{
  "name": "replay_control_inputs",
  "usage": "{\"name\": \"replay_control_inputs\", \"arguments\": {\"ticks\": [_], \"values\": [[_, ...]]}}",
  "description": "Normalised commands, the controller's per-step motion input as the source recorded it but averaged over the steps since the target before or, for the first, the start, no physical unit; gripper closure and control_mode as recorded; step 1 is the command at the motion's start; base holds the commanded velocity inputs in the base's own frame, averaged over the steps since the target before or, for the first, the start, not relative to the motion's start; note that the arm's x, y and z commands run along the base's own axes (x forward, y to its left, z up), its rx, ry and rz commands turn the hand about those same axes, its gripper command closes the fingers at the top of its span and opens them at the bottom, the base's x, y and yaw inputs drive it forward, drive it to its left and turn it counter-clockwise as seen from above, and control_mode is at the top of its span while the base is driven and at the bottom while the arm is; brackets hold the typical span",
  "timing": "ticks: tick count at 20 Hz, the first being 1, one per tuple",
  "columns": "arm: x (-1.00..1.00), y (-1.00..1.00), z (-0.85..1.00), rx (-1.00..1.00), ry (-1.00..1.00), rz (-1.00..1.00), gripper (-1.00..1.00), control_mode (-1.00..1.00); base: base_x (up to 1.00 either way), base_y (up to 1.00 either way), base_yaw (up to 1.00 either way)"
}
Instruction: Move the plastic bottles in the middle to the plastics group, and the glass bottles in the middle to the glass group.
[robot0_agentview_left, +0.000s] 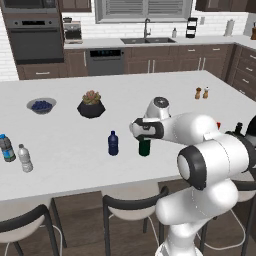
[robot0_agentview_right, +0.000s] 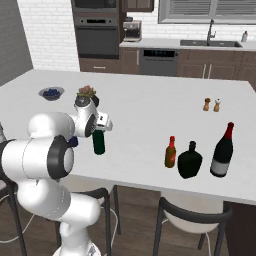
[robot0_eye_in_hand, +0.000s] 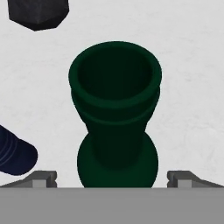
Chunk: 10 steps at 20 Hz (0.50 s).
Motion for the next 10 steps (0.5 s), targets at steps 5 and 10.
{"name": "replay_control_inputs", "arguments": {"ticks": [5, 10], "values": [[0.01, 0.0, -0.06, 0.0, 0.0, 0.0, -1.0, -1.0, 0.0, 0.0, 0.0], [0.08, 0.0, -0.11, 0.0, 0.0, 0.0, -1.0, -1.0, 0.0, 0.0, 0.0]]}}
